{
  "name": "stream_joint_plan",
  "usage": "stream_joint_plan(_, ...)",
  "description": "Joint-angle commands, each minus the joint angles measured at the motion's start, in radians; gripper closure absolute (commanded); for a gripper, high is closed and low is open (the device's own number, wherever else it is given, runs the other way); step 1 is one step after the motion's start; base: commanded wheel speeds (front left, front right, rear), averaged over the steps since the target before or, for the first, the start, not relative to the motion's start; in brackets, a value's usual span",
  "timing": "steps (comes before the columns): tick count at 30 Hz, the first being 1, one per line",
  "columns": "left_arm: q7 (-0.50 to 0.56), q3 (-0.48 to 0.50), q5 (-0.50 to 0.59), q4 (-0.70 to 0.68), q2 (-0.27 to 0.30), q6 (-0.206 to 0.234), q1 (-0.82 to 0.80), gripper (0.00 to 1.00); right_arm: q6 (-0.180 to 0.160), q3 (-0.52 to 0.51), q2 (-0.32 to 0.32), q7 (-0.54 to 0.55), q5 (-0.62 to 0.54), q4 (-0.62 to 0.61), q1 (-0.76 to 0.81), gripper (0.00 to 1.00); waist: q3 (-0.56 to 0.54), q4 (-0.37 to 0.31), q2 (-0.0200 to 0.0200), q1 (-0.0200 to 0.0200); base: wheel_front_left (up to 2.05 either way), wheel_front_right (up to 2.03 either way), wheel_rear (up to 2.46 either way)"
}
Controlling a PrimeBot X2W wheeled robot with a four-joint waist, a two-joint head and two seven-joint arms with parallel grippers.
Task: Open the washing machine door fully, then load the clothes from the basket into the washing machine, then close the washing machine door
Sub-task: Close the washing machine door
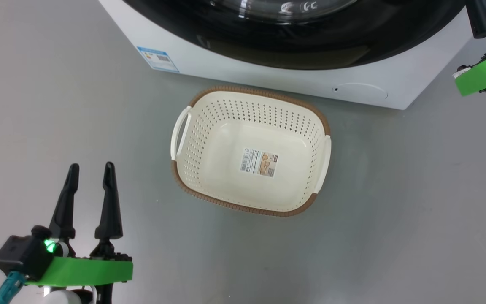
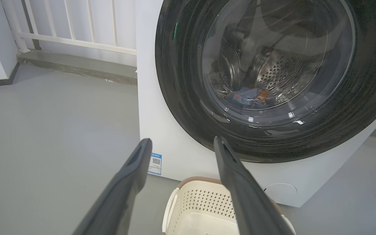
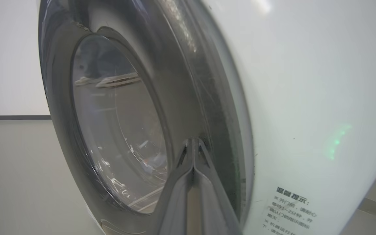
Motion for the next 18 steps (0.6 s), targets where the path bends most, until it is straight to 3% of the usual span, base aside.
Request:
stream_joint_plan(1, -0.008, 0.032, 0.014, -0.014, 0.019, -0.003, 0.005, 0.0, -0.007, -0.001, 0.004, -0.001, 0.002, -0.017, 0.039, 1.0, -0.017, -0.008, 0.0, 0.0, 0.0, 0.0, 0.0)
stream_joint_plan(2, -0.008, 0.031, 0.016, -0.012, 0.019, -0.003, 0.006, 0.0, -0.007, 0.0, 0.006, -0.001, 0.003, -0.017, 0.047, 1.0, -0.025, -0.01, 0.0, 0.0, 0.0, 0.0, 0.0)
stream_joint_plan(3, -0.008, 0.03, 0.018, -0.01, 0.019, -0.003, 0.008, 0.0, -0.007, 0.001, 0.007, -0.001, 0.005, -0.017, 0.057, 0.95, -0.034, -0.012, 0.0, 0.0, 0.0, 0.0, 0.0)
stream_joint_plan(4, -0.008, 0.029, 0.019, -0.008, 0.019, -0.003, 0.01, 0.0, -0.007, 0.001, 0.009, -0.001, 0.005, -0.018, 0.067, 0.84, -0.043, -0.014, 0.0, 0.0, 0.0, 0.0, 0.0)
stream_joint_plan(5, -0.008, 0.029, 0.019, -0.008, 0.019, -0.003, 0.01, 0.0, -0.007, 0.001, 0.009, -0.001, 0.005, -0.018, 0.067, 0.84, -0.043, -0.014, 0.0, 0.0, 0.0, 0.0, 0.0)
stream_joint_plan(7, -0.008, 0.029, 0.023, -0.004, 0.019, -0.003, 0.017, 0.0, -0.007, 0.0, 0.015, -0.001, 0.005, -0.021, 0.092, 0.55, -0.063, -0.02, 0.0, 0.0, 0.0, 0.0, 0.0)
stream_joint_plan(9, -0.008, 0.031, 0.027, -0.001, 0.019, -0.003, 0.024, 0.0, -0.007, -0.001, 0.023, -0.001, 0.004, -0.022, 0.118, 0.06, -0.083, -0.027, 0.0, 0.0, 0.0, 0.0, 0.0)
stream_joint_plan(10, -0.008, 0.031, 0.029, 0.001, 0.019, -0.003, 0.027, 0.0, -0.007, -0.002, 0.028, -0.001, 0.003, -0.023, 0.131, 0.0, -0.093, -0.03, 0.0, 0.0, 0.0, 0.0, 0.0)
stream_joint_plan(18, -0.008, 0.035, 0.036, 0.004, 0.029, -0.003, 0.049, 0.0, -0.007, -0.019, 0.065, -0.001, 0.003, -0.045, 0.229, 0.0, -0.164, -0.065, 0.0, 0.0, 0.0, 0.0, 0.0)
